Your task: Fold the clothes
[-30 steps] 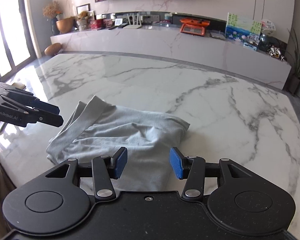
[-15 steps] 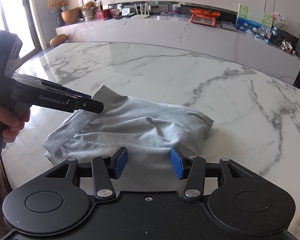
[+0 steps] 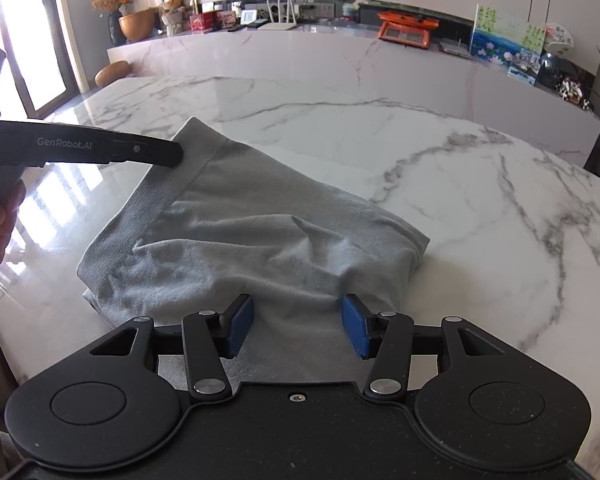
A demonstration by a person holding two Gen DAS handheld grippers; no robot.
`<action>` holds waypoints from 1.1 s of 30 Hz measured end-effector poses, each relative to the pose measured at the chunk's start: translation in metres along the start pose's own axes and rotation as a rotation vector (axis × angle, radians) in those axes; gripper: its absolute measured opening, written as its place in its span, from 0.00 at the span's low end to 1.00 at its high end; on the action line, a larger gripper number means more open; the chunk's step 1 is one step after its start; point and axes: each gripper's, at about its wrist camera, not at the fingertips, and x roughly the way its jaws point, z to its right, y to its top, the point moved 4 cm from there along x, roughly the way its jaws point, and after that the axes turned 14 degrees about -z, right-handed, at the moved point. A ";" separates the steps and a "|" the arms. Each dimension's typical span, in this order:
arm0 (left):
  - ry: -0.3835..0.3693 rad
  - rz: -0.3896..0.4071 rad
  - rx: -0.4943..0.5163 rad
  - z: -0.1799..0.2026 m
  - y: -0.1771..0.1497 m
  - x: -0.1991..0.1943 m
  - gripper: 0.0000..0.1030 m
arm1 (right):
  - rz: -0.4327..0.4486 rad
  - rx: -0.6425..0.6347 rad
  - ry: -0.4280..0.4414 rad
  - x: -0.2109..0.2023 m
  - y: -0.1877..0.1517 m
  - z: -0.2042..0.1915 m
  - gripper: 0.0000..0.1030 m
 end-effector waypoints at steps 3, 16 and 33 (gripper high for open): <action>0.026 -0.028 -0.050 -0.011 -0.004 0.003 0.04 | 0.017 0.007 0.031 -0.004 0.000 -0.001 0.47; 0.184 -0.123 -0.067 -0.028 -0.019 0.010 0.04 | -0.072 -0.037 0.035 0.021 -0.008 -0.023 0.47; 0.197 -0.110 -0.054 -0.028 -0.029 0.001 0.42 | -0.052 -0.048 0.002 0.016 -0.010 -0.031 0.47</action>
